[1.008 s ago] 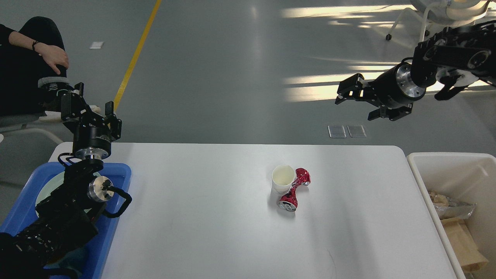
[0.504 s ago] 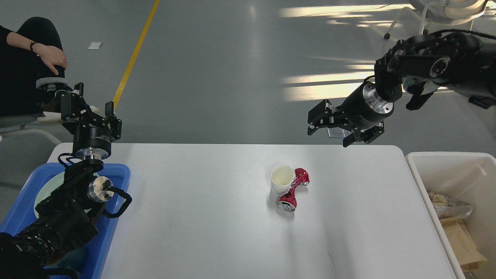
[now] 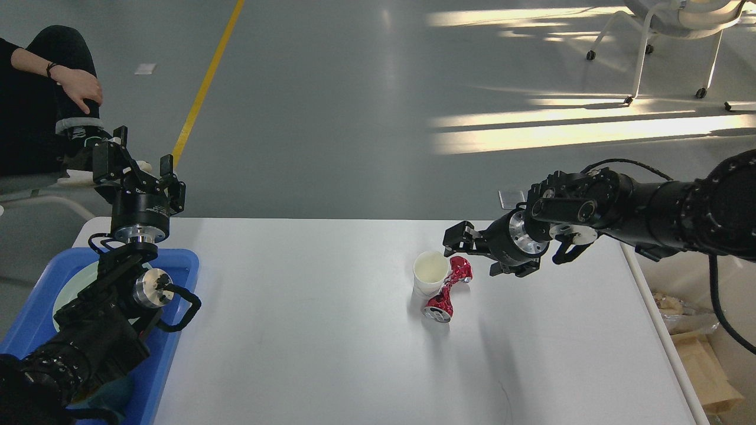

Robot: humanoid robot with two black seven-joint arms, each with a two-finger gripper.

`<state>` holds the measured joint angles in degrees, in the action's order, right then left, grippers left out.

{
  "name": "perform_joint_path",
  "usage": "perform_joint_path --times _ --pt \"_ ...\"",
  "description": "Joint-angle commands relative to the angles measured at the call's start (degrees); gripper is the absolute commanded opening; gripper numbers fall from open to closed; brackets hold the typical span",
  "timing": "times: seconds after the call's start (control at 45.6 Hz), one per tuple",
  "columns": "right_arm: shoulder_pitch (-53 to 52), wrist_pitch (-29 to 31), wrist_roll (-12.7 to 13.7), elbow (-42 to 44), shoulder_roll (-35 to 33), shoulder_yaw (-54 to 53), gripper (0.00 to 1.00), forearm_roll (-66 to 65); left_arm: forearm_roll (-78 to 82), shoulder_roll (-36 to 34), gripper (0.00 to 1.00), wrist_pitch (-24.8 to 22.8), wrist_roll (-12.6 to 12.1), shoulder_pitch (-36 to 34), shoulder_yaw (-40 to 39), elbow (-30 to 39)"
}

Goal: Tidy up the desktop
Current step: 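Move the right gripper to the small white paper cup, then grasp the small white paper cup with the right gripper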

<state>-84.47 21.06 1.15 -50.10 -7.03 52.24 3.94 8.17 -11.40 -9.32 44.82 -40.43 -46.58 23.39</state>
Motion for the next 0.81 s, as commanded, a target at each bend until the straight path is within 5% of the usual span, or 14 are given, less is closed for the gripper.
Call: perform_joint_path --times 0.0,0.131,0.46,0.614,0.701,0.789 --pt "3.0 -6.4 0.1 0.2 1.3 0.0 0.95 -0.2 0.0 0.0 0.97 0.0 0.0 0.0 0.0 0.0" --pt "4.8 -8.2 0.1 1.5 2.0 -0.2 0.87 -0.3 0.0 0.0 0.97 0.0 0.0 0.0 0.0 0.0" --pt "8.5 -12.8 0.0 3.2 3.5 -3.2 0.85 -0.3 0.0 0.0 0.97 0.0 0.0 0.0 0.0 0.0" --pt "8.9 -12.8 0.0 3.2 3.9 -3.1 0.73 -0.3 0.0 0.0 0.97 0.0 0.0 0.0 0.0 0.0" --pt "9.9 -12.8 0.0 3.3 4.4 -3.0 0.57 -0.5 0.0 0.0 0.97 0.0 0.0 0.0 0.0 0.0" --pt "10.5 -12.8 0.0 4.2 4.6 -3.0 0.53 -0.7 0.0 0.0 0.97 0.0 0.0 0.0 0.0 0.0"
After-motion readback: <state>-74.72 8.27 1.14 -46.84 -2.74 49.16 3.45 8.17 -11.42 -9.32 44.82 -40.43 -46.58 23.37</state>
